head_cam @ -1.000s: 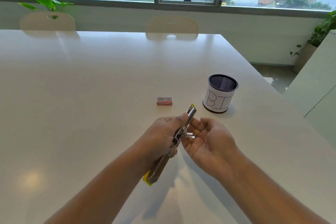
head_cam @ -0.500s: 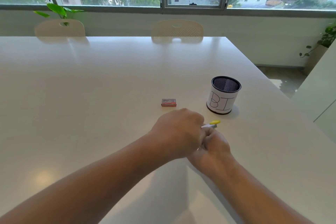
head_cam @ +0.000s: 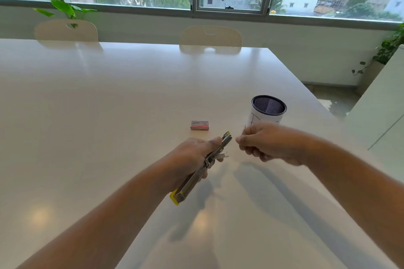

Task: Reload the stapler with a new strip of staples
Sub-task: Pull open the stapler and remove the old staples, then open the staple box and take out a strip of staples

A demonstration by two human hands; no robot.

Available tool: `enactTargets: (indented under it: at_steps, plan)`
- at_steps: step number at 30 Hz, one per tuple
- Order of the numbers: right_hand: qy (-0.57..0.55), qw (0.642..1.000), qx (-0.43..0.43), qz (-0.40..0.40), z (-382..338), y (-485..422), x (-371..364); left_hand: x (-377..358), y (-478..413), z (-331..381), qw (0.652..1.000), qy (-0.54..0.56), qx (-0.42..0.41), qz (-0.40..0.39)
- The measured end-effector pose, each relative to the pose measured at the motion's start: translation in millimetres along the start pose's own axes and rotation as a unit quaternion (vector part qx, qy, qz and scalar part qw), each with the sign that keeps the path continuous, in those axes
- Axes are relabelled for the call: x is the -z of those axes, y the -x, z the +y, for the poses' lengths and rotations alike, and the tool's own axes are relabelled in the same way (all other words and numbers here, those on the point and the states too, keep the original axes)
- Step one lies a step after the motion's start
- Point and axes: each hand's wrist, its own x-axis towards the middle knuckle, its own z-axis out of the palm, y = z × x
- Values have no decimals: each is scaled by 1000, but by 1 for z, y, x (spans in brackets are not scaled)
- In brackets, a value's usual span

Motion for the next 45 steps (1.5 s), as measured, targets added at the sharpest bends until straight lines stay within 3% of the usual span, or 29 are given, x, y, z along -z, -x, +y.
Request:
enactTargets:
  at_steps: [4,7,10,12,14,22,28,31,34,38,41,45]
  plan:
    - [62,998,16,9,-26,-8,48,0,-8,-9,994,85,58,-23]
    - [123,986,36,109,-44,-19,83,0,-14,-11,990,111,77,-32]
    - [299,934,31,192,-50,-33,102,2,-18,-10,989,109,87,-46]
    - [420,884,12,204,-49,-39,103,2,-21,-9,990,98,85,-49]
    - [461,864,-2,201,-45,-45,101,3,-24,-9,991,90,86,-44]
    - [416,886,-1,206,-42,-48,106,9,-29,-9,989,95,73,-88]
    - [391,892,20,225,-43,-48,107,7,-24,-10,995,-16,-5,-94]
    - [387,879,54,274,-41,-50,107,6,-24,-14,996,-58,-20,-65]
    - [297,889,145,317,-33,-42,92,7,-23,-16,996,-61,-47,-54]
    - [195,931,262,166,-20,-20,43,9,-20,-18,991,-111,-71,-12]
    - [253,926,275,53,-2,-15,12,12,-17,-18,982,-164,-96,23]
    - [300,909,282,56,15,-19,-7,14,-14,-19,966,-211,-138,64]
